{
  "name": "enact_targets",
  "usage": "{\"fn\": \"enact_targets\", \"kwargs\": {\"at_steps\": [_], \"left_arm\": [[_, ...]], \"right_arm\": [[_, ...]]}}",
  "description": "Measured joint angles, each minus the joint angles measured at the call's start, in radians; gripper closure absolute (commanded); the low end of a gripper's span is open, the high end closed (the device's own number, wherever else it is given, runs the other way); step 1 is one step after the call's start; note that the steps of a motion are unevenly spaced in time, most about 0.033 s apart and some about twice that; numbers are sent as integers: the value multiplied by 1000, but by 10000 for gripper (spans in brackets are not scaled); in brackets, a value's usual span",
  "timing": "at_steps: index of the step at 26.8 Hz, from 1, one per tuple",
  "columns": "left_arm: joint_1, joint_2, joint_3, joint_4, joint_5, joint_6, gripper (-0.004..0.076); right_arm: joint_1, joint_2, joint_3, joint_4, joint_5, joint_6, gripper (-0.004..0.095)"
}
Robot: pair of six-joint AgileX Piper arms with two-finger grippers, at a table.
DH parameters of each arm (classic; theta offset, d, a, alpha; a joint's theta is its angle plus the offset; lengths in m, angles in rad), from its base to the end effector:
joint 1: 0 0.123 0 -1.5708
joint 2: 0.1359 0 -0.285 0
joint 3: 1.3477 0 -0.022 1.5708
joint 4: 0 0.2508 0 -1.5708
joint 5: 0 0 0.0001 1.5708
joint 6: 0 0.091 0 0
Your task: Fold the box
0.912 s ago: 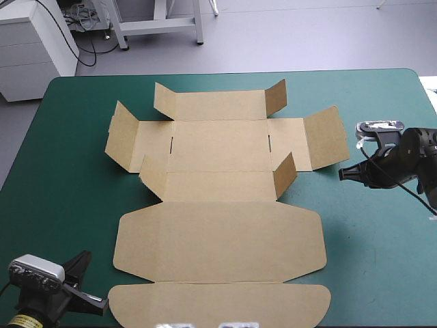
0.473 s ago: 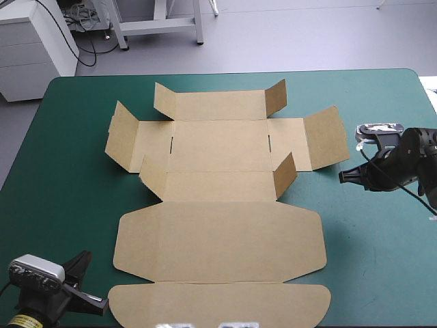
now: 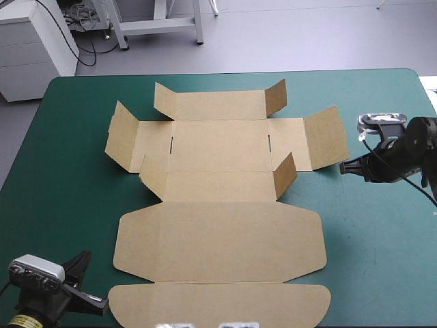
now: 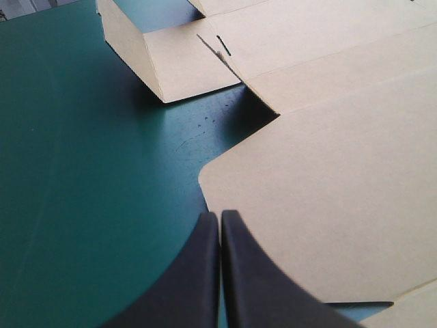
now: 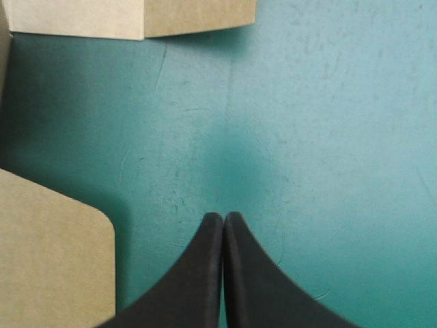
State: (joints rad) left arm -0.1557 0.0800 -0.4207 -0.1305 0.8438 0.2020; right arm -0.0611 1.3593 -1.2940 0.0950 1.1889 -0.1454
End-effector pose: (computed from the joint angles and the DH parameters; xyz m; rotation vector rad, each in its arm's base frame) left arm 0.0220 -0.0124 0.2718 0.3300 1.9548 -0.1229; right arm 0.2644 -0.0081 0.3513 -0.0913 2.7281 0.0720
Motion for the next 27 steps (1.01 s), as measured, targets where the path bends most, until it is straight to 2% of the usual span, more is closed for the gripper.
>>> {"fn": "enact_targets", "kwargs": {"at_steps": [6,12,24,26,27], "left_arm": [[0,0,0,-1,1,0,732],[0,0,0,-1,1,0,733],[0,0,0,-3,1,0,732],[0,0,0,-3,1,0,732],[0,0,0,-3,1,0,732]], "right_arm": [[0,0,-179,23,53,0,924],[18,0,-306,130,58,-47,923],[253,141,-325,51,59,8,921],[256,153,-325,49,59,10,882],[257,153,-325,48,59,6,802]]}}
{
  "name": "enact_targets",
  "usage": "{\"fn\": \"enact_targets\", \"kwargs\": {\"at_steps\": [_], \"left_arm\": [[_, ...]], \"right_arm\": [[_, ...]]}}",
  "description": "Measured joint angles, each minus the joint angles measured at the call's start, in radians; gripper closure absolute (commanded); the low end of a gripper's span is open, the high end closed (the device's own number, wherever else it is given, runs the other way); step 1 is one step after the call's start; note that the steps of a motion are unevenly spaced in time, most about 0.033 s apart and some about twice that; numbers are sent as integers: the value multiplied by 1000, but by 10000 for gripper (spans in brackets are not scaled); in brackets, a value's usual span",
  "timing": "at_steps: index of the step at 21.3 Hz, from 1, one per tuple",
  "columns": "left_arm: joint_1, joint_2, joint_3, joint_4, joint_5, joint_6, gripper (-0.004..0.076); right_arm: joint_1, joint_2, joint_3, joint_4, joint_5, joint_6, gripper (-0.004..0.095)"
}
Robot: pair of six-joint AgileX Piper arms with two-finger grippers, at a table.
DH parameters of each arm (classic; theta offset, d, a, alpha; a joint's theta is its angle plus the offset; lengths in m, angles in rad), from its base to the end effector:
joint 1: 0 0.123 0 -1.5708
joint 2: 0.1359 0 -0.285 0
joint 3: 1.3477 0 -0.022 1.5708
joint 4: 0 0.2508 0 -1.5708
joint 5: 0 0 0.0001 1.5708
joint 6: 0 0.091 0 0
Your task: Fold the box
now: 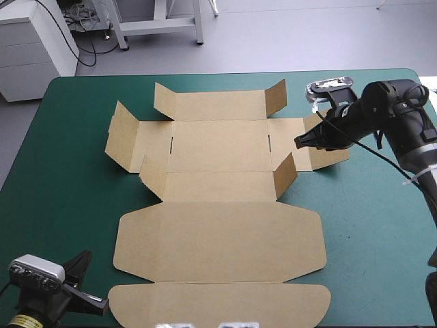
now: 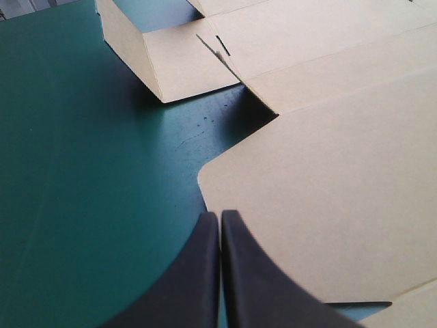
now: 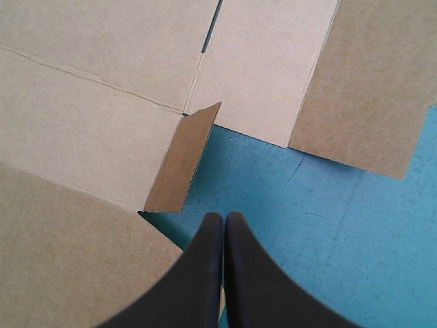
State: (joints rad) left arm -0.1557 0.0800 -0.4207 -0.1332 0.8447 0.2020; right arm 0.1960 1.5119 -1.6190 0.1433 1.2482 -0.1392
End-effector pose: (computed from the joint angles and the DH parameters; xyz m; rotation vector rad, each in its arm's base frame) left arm 0.0219 -0.0126 0.2718 0.3297 1.9556 -0.1262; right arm 0.3002 0.0722 0.3989 -0.4250 2.5871 0.2138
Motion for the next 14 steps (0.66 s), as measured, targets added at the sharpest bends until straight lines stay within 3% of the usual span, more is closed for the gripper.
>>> {"fn": "enact_targets", "kwargs": {"at_steps": [5,14], "left_arm": [[0,0,0,0,-1,0,732],[0,0,0,-1,-1,0,732]], "right_arm": [[1,0,0,32,0,-41,441],[1,96,0,53,-1,-1,429]]}}
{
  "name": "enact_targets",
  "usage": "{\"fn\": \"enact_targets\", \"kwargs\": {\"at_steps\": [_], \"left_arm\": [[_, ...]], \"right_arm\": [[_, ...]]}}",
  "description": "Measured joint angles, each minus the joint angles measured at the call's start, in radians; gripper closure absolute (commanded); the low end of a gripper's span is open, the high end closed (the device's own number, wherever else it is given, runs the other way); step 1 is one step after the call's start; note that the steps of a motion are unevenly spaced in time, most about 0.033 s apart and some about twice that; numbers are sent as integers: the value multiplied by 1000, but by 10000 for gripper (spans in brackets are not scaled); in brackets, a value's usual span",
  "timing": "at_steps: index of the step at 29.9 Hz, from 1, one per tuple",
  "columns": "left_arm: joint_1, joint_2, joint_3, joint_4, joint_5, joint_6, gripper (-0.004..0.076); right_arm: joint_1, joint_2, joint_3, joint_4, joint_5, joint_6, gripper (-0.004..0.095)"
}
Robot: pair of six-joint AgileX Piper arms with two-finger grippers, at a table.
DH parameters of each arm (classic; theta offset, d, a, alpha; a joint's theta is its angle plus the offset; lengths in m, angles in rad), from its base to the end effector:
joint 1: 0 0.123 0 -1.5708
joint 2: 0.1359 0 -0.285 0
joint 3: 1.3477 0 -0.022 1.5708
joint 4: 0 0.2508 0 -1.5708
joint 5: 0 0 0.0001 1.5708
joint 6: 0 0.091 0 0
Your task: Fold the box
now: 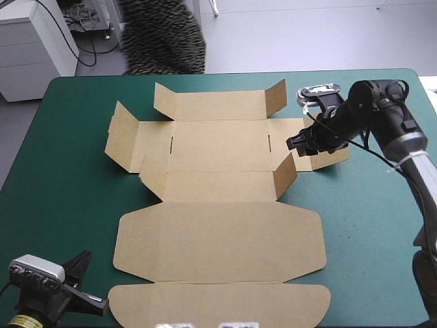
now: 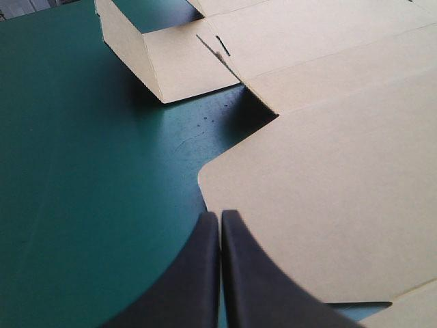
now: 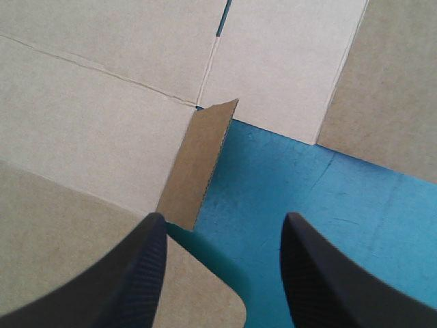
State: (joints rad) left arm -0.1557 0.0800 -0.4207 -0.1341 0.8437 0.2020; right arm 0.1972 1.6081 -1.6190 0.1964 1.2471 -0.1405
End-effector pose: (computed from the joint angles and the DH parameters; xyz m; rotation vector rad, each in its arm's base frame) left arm 0.0219 -0.0127 0.2718 0.3293 1.9546 -0.1271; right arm 0.3238 0.0819 0.3688 -0.4255 2.6789 0.2879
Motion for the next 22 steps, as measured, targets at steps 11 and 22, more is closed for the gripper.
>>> {"fn": "enact_targets", "kwargs": {"at_steps": [11,22], "left_arm": [[0,0,0,0,1,0,732],[0,0,0,0,1,0,732]], "right_arm": [[0,125,0,95,-6,2,430],[0,242,0,122,-13,2,434]]}}
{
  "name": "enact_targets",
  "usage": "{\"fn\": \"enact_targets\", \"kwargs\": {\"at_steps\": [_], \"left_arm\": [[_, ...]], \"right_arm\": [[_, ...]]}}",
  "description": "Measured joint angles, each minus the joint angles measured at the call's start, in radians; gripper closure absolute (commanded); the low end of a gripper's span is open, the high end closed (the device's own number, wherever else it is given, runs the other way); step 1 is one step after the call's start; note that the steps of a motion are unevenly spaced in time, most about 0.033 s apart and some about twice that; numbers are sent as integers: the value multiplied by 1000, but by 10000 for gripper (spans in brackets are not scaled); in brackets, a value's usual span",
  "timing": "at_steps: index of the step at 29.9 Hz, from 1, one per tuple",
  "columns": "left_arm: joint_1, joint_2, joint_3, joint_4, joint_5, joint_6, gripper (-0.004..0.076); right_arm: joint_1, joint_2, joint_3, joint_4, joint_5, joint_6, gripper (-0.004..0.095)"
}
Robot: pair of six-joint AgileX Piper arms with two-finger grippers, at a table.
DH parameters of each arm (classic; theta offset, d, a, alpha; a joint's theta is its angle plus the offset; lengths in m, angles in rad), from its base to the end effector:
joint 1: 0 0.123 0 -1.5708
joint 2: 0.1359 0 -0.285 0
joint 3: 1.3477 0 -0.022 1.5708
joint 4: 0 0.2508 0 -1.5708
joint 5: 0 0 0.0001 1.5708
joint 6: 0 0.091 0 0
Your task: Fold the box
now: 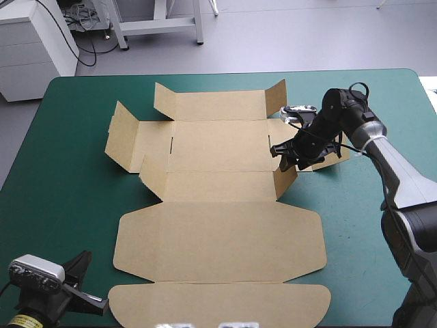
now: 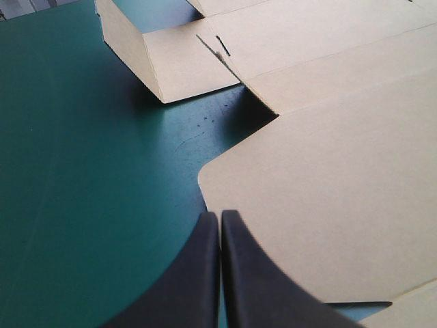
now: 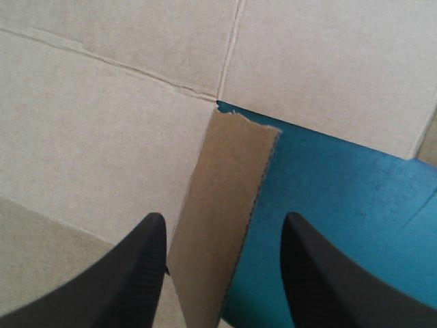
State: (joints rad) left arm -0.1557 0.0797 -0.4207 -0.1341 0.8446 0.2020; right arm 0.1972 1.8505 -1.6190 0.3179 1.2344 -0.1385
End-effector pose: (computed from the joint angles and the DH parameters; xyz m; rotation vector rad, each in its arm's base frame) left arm 0.0219 -0.0126 0.2718 0.3295 1.9552 -0.1272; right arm 0.3716 0.1016 0.2844 -0.3777 2.8998 0.4651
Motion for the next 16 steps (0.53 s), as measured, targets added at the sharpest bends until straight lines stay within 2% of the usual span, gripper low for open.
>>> {"fn": "enact_targets", "kwargs": {"at_steps": [6,11,14,16], "left_arm": [[0,0,0,0,1,0,732],[0,0,0,0,2,0,732],[0,0,0,0,2,0,732],[0,0,0,0,2,0,732]], "right_arm": [[10,57,0,28,-5,0,440],[29,81,0,32,-10,1,509],[39,96,0,29,-10,5,588],[42,104,0,25,-10,13,699]]}}
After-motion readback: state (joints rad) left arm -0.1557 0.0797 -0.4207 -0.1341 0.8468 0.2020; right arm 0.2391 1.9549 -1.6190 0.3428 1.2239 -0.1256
